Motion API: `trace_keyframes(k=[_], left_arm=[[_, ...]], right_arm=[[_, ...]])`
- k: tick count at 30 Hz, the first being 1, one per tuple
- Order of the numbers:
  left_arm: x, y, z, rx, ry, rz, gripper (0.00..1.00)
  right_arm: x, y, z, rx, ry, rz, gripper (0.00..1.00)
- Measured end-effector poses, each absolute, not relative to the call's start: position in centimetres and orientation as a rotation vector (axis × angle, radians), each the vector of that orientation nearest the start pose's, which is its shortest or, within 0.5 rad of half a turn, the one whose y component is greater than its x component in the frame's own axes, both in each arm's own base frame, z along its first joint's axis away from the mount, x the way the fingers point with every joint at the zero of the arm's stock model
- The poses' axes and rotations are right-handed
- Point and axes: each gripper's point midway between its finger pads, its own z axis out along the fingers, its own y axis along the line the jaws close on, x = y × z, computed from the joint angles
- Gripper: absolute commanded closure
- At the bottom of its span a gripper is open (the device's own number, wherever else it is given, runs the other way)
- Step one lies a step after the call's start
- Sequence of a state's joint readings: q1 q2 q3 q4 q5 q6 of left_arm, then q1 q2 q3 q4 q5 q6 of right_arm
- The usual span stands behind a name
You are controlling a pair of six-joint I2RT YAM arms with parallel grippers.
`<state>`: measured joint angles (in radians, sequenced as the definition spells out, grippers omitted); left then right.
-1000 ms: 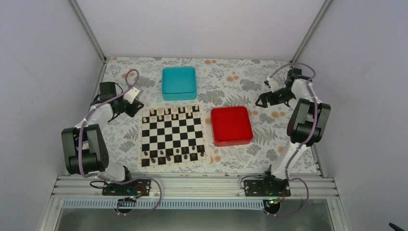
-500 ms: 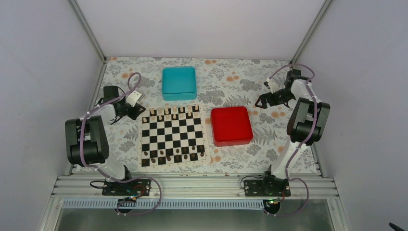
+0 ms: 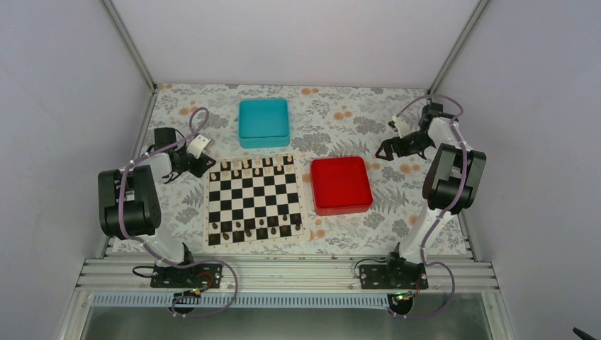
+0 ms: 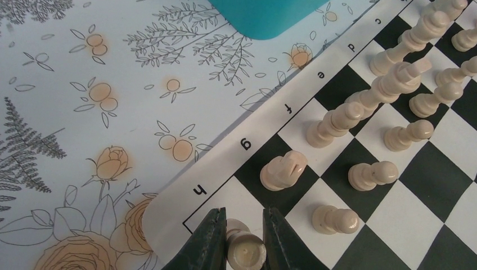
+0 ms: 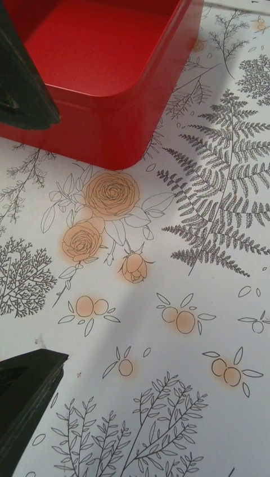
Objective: Set up the chess pieces on the board
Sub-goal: Place the chess piece on the chessboard.
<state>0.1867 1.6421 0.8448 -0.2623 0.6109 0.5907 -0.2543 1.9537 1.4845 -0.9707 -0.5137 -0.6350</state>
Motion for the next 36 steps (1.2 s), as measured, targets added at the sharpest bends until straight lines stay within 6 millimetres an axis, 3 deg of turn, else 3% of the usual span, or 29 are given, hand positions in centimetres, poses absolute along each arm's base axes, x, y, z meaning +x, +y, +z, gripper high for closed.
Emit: trace_keyframes(k=[18,29,32,36], left_arm=[[36.7,-3.7,4.4,0.690,2.351,-0.496,0.83],[36.9,-3.7,4.5,0.691,2.348,-0.493,0.76],[36.9,-3.7,4.5,0.692,2.347,-0.493,0.70],[36.9,-3.7,4.6,0.700,2.342,-0.488,0.55]], right_arm=[[40.0,-1.7,7.7,-0.566,2.695,0.577,0.00],[40.0,-1.7,7.6,-0.570,2.695,0.577,0.00],[39.9,-1.7,7.6,-0.570,2.695,0.577,0.00],[39.9,-1.7,7.5,-0.572,2.695,0.577,0.00]])
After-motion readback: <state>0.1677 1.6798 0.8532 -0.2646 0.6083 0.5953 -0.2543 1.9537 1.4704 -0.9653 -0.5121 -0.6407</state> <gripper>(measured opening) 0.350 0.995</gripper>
